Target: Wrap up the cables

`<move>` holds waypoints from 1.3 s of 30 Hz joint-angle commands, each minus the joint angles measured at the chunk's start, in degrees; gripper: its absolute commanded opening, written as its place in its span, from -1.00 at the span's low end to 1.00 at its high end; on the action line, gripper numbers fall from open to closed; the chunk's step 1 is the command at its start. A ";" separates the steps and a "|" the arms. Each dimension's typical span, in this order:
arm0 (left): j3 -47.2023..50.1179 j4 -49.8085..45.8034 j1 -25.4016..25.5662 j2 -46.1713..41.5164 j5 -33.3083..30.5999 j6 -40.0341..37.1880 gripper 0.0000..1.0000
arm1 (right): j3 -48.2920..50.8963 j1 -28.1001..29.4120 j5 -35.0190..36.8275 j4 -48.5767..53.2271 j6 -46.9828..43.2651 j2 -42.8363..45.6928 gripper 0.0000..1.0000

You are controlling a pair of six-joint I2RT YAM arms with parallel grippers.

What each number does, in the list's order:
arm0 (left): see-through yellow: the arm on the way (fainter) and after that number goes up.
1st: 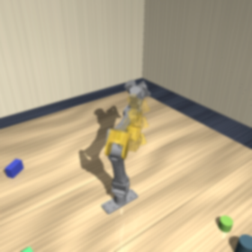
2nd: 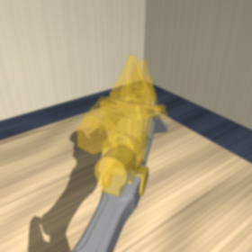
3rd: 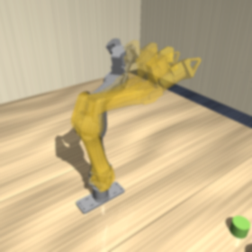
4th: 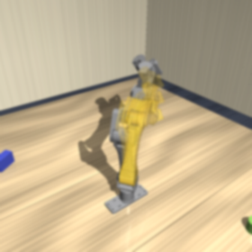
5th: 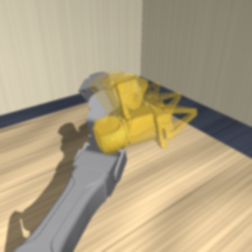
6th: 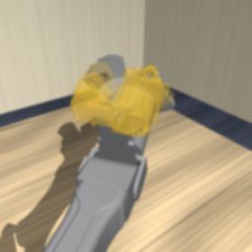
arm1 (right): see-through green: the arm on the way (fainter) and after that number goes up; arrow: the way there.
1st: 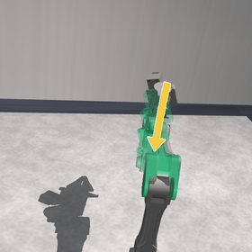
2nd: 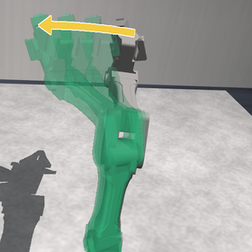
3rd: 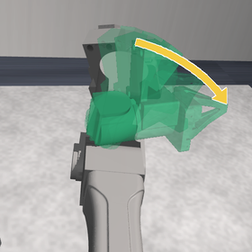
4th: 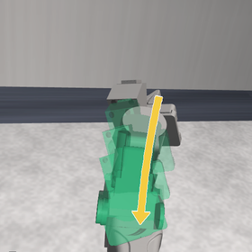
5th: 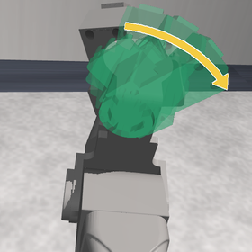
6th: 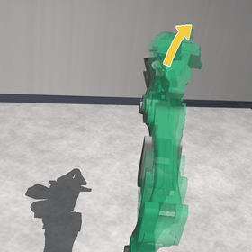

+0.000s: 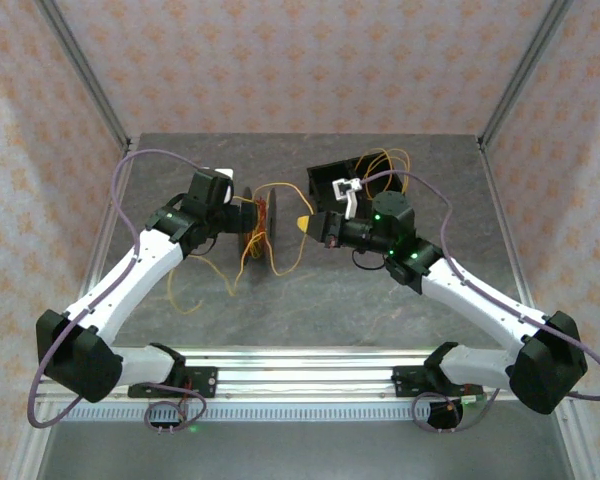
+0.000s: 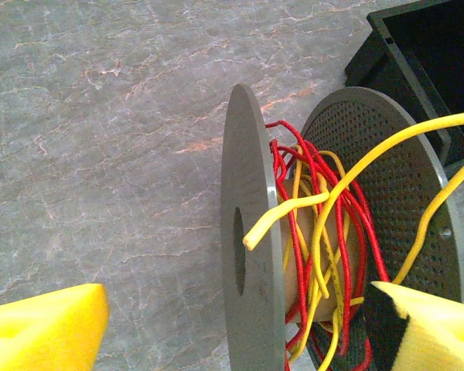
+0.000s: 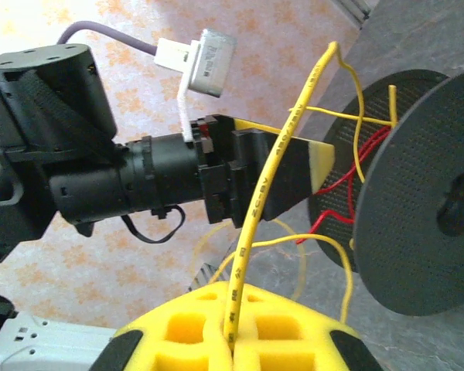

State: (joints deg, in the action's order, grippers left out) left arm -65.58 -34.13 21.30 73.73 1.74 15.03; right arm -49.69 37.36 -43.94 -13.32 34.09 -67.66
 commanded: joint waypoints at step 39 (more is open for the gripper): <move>0.72 2.64 -2.17 3.24 1.98 -5.73 0.05 | -3.39 0.69 -3.41 -4.47 1.76 -5.20 -1.00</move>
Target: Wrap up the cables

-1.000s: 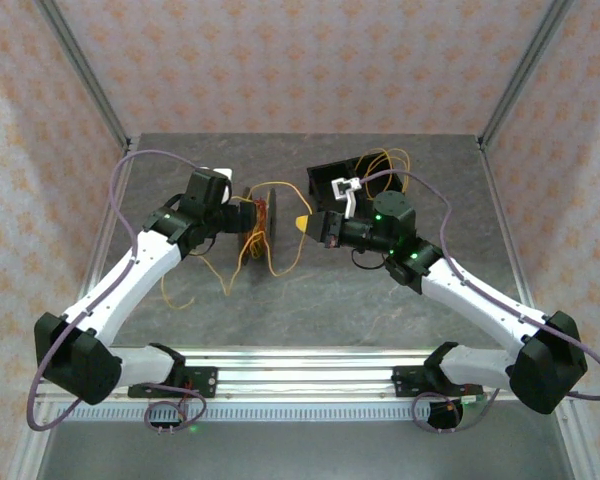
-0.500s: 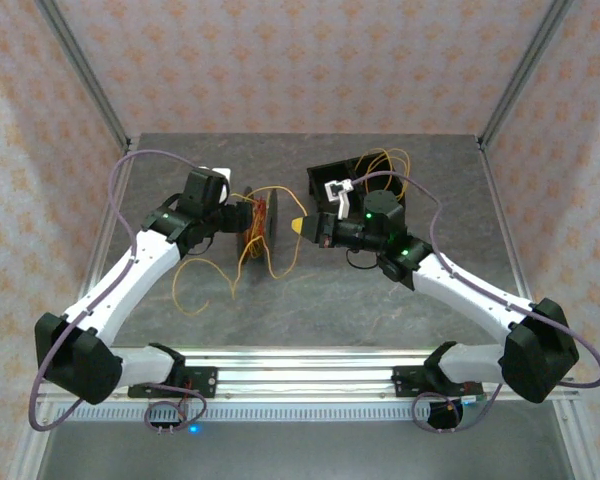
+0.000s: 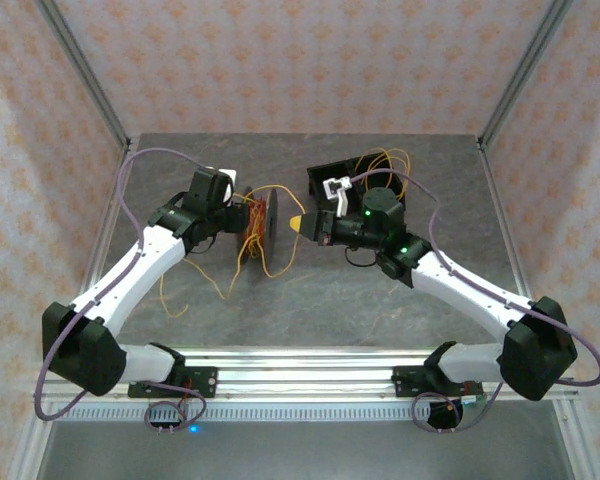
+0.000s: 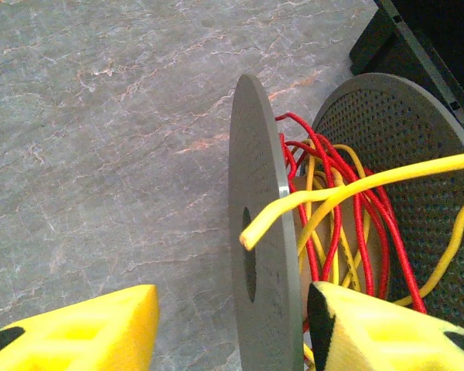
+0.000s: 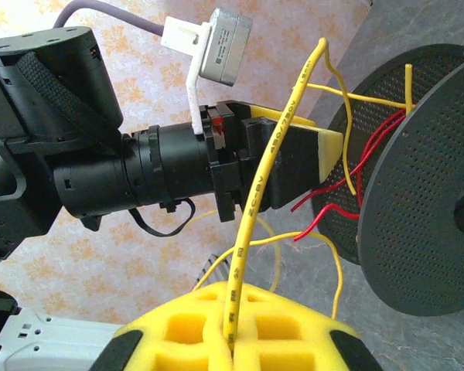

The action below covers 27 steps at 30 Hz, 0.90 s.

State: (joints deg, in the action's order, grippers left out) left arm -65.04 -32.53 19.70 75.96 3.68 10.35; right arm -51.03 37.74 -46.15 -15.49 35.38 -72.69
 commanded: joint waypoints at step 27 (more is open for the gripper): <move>-1.45 0.22 -0.46 -2.68 -0.32 -2.94 -1.00 | -13.13 -1.64 4.93 28.17 -15.14 -0.94 -1.00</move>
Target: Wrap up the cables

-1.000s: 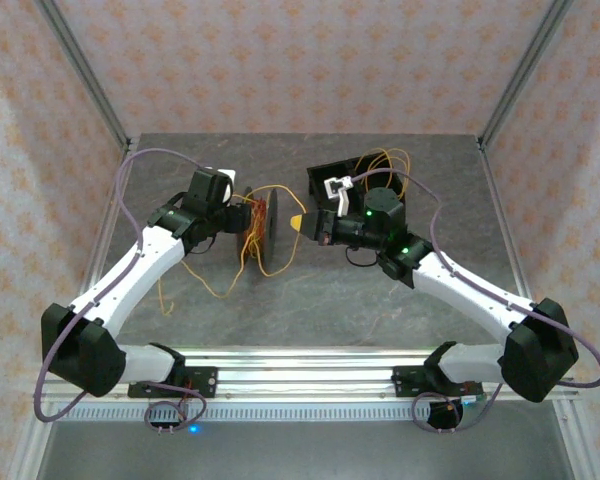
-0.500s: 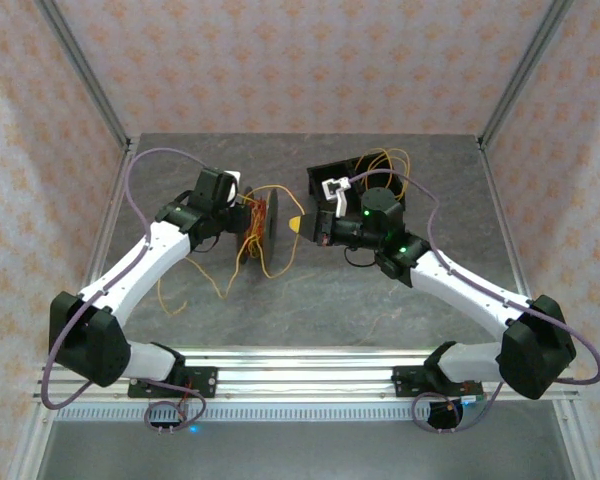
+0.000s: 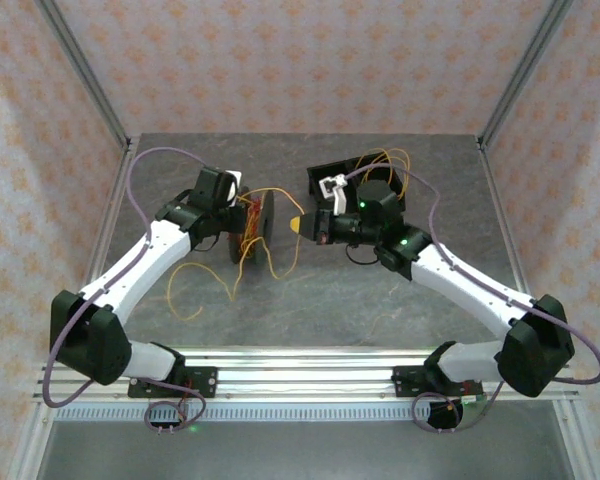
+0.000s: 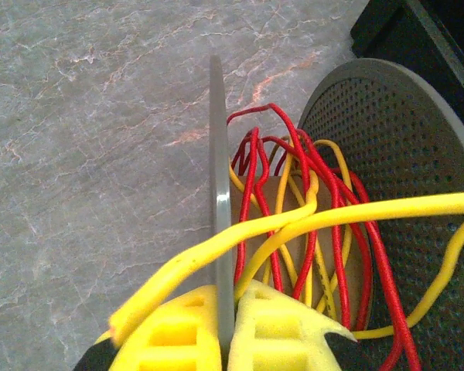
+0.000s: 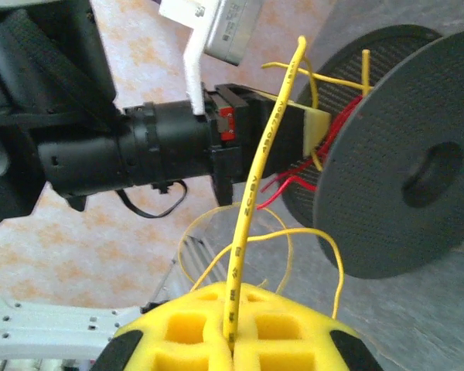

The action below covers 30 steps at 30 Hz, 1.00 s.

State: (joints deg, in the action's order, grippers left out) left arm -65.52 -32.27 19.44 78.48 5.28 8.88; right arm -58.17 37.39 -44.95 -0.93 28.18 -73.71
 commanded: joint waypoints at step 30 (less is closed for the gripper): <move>-18.86 -10.78 -2.63 -13.75 12.12 6.67 -1.00 | -46.85 -8.91 15.01 49.24 -30.61 -30.61 0.02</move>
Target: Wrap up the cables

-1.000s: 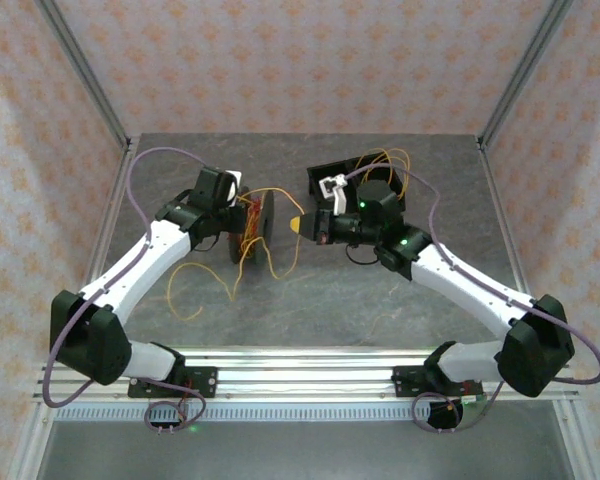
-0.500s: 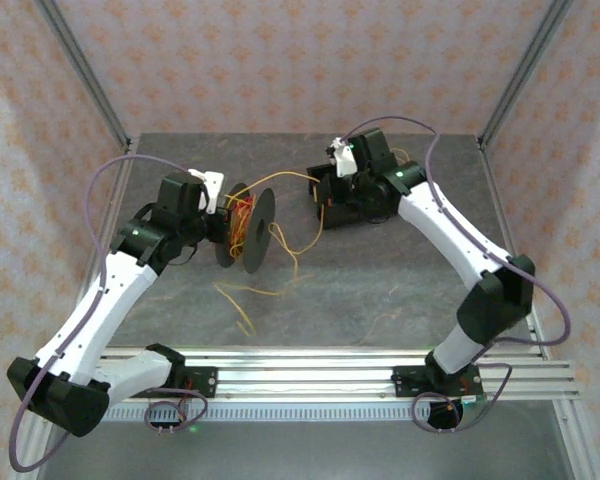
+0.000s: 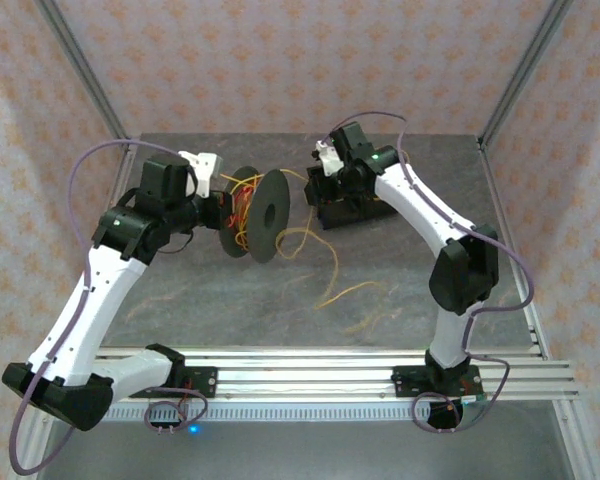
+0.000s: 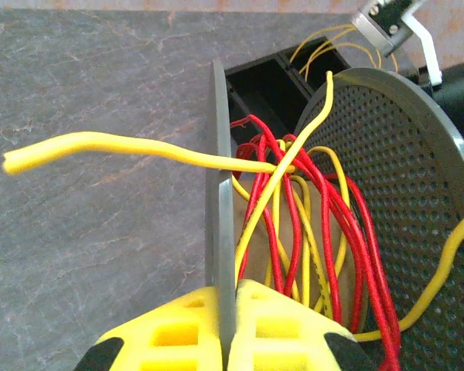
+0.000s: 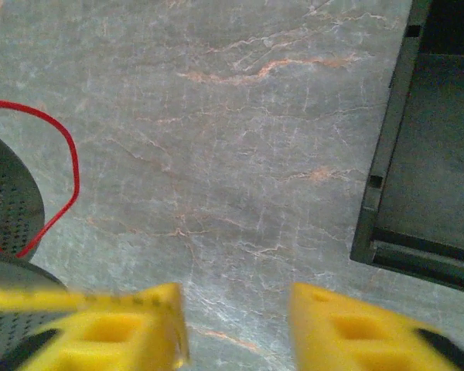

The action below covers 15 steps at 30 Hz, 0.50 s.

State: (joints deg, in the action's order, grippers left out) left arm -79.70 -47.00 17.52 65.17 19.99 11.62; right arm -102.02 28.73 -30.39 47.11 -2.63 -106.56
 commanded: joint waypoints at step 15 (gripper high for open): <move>-10.30 -4.34 -0.82 0.62 -7.56 9.87 -1.00 | 18.26 -3.41 -14.37 -19.36 10.45 23.01 0.84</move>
State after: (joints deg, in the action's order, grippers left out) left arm -86.59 -54.02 17.08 67.85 12.95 18.68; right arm -87.13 25.08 -40.34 33.41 6.44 -83.79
